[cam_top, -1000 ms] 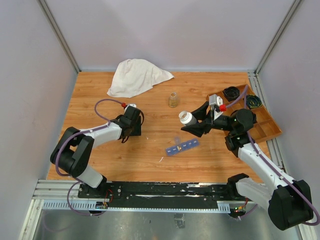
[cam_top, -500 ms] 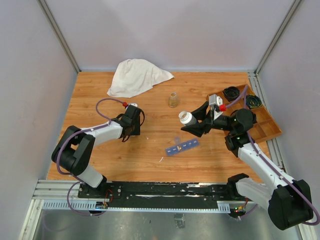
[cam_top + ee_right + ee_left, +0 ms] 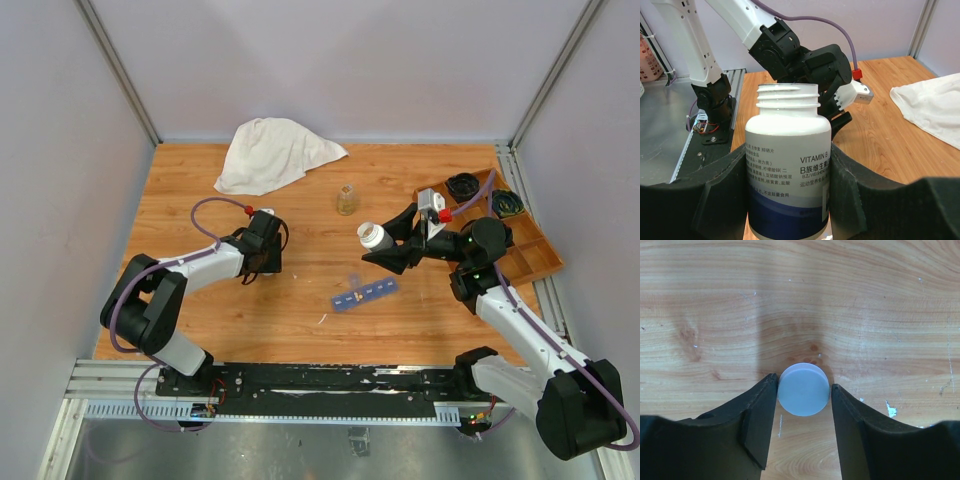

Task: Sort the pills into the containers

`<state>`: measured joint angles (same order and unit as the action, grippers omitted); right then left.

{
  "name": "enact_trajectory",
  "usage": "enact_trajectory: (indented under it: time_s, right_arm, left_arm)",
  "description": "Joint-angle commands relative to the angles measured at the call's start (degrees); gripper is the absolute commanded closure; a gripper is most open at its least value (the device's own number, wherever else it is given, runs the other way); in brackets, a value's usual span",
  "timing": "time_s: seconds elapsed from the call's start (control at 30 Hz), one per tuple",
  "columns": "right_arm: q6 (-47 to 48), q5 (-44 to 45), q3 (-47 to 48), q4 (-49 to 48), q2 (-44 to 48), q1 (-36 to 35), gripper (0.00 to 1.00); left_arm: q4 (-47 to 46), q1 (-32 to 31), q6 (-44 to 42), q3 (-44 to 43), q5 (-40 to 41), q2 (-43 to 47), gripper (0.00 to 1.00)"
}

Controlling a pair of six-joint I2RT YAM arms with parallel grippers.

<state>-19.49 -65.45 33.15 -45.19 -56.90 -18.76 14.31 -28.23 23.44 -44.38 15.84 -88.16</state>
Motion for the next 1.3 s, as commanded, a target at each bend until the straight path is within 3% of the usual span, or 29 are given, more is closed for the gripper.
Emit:
enact_trajectory:
  time_s: [0.0, 0.4, 0.8, 1.0, 1.07, 1.13, 1.27]
  right_arm:
    - [-0.8, -0.9, -0.4, -2.8, 0.0, 0.8, 0.99]
    - [-0.8, -0.9, -0.4, -2.8, 0.2, 0.8, 0.99]
    - [-0.8, -1.0, -0.4, -2.8, 0.2, 0.9, 0.99]
    - [2.1, -2.9, 0.1, -1.1, 0.6, 1.0, 0.99]
    - [7.6, -4.9, 1.5, 5.9, 1.3, 1.0, 0.99]
    - [16.7, -6.5, 4.9, 19.3, 2.0, 1.0, 0.99]
    - [37.2, -8.8, 11.8, 44.5, 2.4, 0.8, 0.98]
  left_arm:
    - [1.4, 0.5, 0.4, -1.8, -0.7, -0.1, 0.45]
    - [2.0, 0.5, 0.2, -1.8, -1.8, -1.7, 0.45]
    - [2.2, 0.4, 0.1, -2.0, -2.9, 0.2, 0.60]
    - [-4.0, 0.3, -0.3, 0.7, -14.5, 9.6, 0.63]
    - [-7.5, 0.4, 1.0, 3.0, -21.1, 14.7, 0.64]
    - [-15.2, 0.4, 3.7, 6.6, -29.6, 20.7, 0.64]
    - [-35.3, 0.4, 14.4, 14.1, -48.1, 31.7, 0.65]
